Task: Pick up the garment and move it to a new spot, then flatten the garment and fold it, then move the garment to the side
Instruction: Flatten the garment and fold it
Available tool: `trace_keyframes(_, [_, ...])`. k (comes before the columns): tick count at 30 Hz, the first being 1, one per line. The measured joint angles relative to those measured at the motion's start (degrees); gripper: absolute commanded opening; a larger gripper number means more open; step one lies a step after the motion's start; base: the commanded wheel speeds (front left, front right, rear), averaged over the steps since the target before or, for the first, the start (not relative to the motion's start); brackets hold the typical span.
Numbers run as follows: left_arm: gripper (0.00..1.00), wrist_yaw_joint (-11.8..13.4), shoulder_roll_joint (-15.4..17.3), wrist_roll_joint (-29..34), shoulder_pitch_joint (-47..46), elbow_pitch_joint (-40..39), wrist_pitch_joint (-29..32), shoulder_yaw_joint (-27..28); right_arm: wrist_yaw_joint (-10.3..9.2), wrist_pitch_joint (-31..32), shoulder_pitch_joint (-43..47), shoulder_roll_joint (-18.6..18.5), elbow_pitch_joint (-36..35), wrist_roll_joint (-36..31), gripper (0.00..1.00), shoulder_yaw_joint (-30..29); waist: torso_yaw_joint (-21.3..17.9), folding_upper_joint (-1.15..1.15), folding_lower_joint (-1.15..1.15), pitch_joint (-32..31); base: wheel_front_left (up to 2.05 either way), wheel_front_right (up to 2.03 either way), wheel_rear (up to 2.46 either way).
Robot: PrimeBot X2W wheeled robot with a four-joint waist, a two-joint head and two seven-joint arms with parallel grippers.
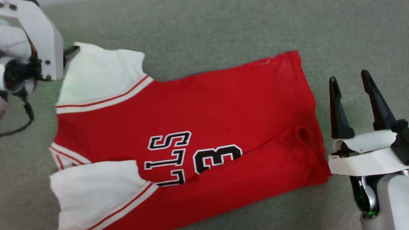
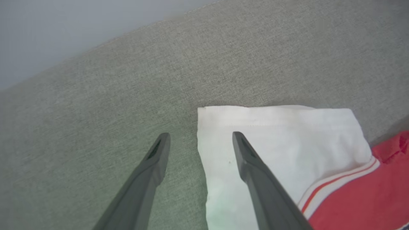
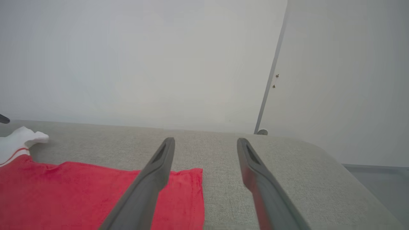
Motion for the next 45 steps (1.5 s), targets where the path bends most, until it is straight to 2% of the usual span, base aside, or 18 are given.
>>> trace_keyframes(9, [1.0,0.75,-1.87,0.68,-3.39,5.73,5.67,-1.51,0.0,-0.75,-1.68,0.49,1.71,0.52,1.0,0.97,-2.57,0.0,0.0,4.46,0.0,0.0,0.0])
trace_keyframes(10, [0.65,1.21,-2.01,0.62,-3.87,6.19,6.98,-1.64,0.0,-0.73,-1.91,0.52,1.92,0.65,1.0,1.0,-2.74,0.0,0.0,4.76,0.0,0.0,0.0])
trace_keyframes(11, [0.17,1.24,-2.07,0.62,-4.31,6.46,8.02,-1.91,0.0,-0.71,-1.96,0.53,2.1,0.68,1.0,1.04,-2.88,0.0,0.0,5.0,0.0,0.0,0.0])
trace_keyframes(12, [0.0,1.65,-2.25,0.38,-4.63,6.86,8.79,-1.81,0.0,-0.66,-1.96,0.51,2.24,0.68,1.0,1.08,-2.99,0.0,0.0,5.19,0.0,0.0,0.0])
trace_keyframes(20, [0.0,1.94,-3.3,-0.68,-5.13,7.22,10.7,-1.76,0.0,5.04,-3.96,0.12,2.08,3.23,1.0,1.69,-2.65,0.0,0.0,5.39,0.0,0.0,0.0])
trace_keyframes(26, [0.0,1.67,-4.49,-0.77,-5.26,7.42,9.96,-1.75,0.0,14.68,-10.94,-2.91,4.56,5.46,1.0,3.79,-1.8,0.0,0.0,5.15,0.0,0.0,0.0])
trace_keyframes(36, [0.0,0.78,-7.53,-1.07,-5.86,8.31,8.59,-1.85,0.0,33.51,-24.6,-7.7,18.97,9.92,1.0,9.07,0.84,0.0,0.0,5.21,0.0,0.0,0.0])
trace_keyframes(44, [0.0,-0.02,-9.45,-1.1,-6.43,9.68,7.64,-1.82,-0.02,45.68,-31.79,-9.94,27.6,17.83,1.0,15.36,2.55,0.0,0.0,5.63,0.0,0.0,0.0])
trace_keyframes(45, [0.0,-0.09,-9.61,-1.1,-6.48,9.85,7.54,-1.85,-0.04,47.11,-32.79,-10.5,28.27,18.64,0.47,16.34,2.7,0.0,0.0,5.69,0.0,0.0,0.0])
